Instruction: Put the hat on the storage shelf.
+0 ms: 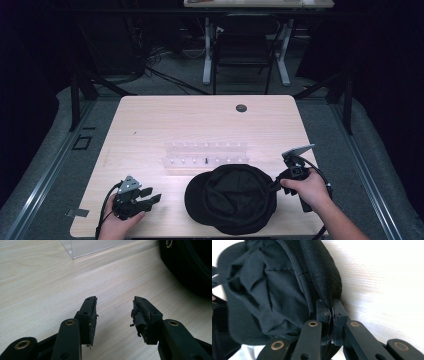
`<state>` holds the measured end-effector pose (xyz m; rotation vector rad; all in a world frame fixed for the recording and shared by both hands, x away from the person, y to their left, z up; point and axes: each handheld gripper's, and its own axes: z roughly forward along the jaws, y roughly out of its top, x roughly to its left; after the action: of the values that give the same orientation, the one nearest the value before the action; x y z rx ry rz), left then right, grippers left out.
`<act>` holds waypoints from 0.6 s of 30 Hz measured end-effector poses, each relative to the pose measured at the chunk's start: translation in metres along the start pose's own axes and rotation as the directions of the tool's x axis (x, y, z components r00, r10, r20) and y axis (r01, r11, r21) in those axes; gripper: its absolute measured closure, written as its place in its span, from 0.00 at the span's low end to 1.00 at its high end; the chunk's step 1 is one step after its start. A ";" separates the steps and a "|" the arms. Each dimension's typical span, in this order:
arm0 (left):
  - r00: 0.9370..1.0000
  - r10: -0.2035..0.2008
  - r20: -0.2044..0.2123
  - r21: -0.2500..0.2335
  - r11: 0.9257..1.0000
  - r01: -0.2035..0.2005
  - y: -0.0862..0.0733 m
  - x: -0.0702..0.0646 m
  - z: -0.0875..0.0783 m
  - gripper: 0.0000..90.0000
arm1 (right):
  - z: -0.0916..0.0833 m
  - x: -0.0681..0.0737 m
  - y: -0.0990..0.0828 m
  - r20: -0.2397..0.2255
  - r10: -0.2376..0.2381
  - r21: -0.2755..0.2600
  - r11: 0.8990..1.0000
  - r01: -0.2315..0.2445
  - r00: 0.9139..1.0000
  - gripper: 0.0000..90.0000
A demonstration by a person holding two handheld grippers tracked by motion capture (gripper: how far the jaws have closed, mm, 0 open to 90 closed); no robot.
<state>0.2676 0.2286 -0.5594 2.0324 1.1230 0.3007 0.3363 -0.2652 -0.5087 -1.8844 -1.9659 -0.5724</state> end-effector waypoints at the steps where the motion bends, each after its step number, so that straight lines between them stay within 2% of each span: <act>1: 1.000 -0.002 0.000 0.000 1.000 0.002 0.000 0.000 0.000 0.60 | 0.000 0.000 0.000 0.000 0.000 0.000 1.000 0.000 1.000 0.97; 2: 1.000 -0.003 -0.001 -0.001 1.000 0.003 0.000 0.000 0.000 0.60 | -0.004 0.000 0.001 -0.006 -0.025 0.032 0.999 0.025 1.000 0.97; 3: 1.000 -0.002 -0.001 -0.001 1.000 0.002 0.000 0.000 0.000 0.60 | -0.005 0.001 0.001 -0.019 -0.021 0.021 1.000 0.022 1.000 0.97; 5: 1.000 -0.004 -0.001 0.000 1.000 0.004 0.000 0.000 0.000 0.60 | -0.011 0.003 0.001 -0.026 -0.035 0.039 0.999 0.036 0.999 0.97; 7: 1.000 -0.004 -0.003 0.000 1.000 0.004 0.000 0.000 0.000 0.60 | -0.012 0.007 0.000 -0.044 -0.006 0.005 1.000 0.007 0.999 0.97; 9: 1.000 -0.005 -0.003 -0.001 1.000 0.005 0.000 0.000 0.000 0.60 | -0.017 0.010 -0.001 -0.055 -0.009 0.005 1.000 0.010 0.998 0.97; 10: 1.000 -0.006 -0.004 -0.002 1.000 0.006 0.000 0.000 0.000 0.60 | -0.018 0.013 -0.001 -0.052 -0.005 -0.012 1.000 0.004 0.999 0.97; 11: 1.000 -0.005 -0.022 -0.012 1.000 0.005 -0.001 0.000 0.001 0.60 | -0.019 0.014 -0.001 -0.049 -0.013 -0.016 1.000 0.012 0.999 0.97; 12: 1.000 -0.008 -0.022 -0.014 1.000 0.008 -0.001 -0.001 0.001 0.60 | -0.023 0.020 -0.001 -0.031 -0.028 -0.010 1.000 0.027 0.999 0.97; 14: 1.000 -0.006 -0.021 -0.011 1.000 0.006 -0.001 0.000 0.001 0.60 | -0.024 0.024 -0.002 -0.026 -0.016 -0.030 0.999 0.015 1.000 0.97; 15: 1.000 -0.006 -0.021 -0.011 1.000 0.005 -0.001 0.000 0.001 0.60 | -0.027 0.027 -0.001 -0.011 -0.026 -0.020 0.999 0.026 1.000 0.97; 16: 1.000 -0.003 -0.004 -0.001 1.000 0.003 0.000 0.000 0.000 0.60 | -0.032 0.028 0.001 0.009 -0.071 0.020 0.997 0.071 0.997 0.97; 18: 1.000 -0.004 -0.011 -0.002 1.000 0.004 0.000 0.000 0.000 0.60 | -0.034 0.035 0.001 0.036 -0.062 -0.010 0.998 0.062 0.997 0.97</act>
<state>0.2675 0.2288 -0.5598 2.0284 1.1330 0.3115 0.3347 -0.2530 -0.4613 -1.8581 -2.0545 -0.5712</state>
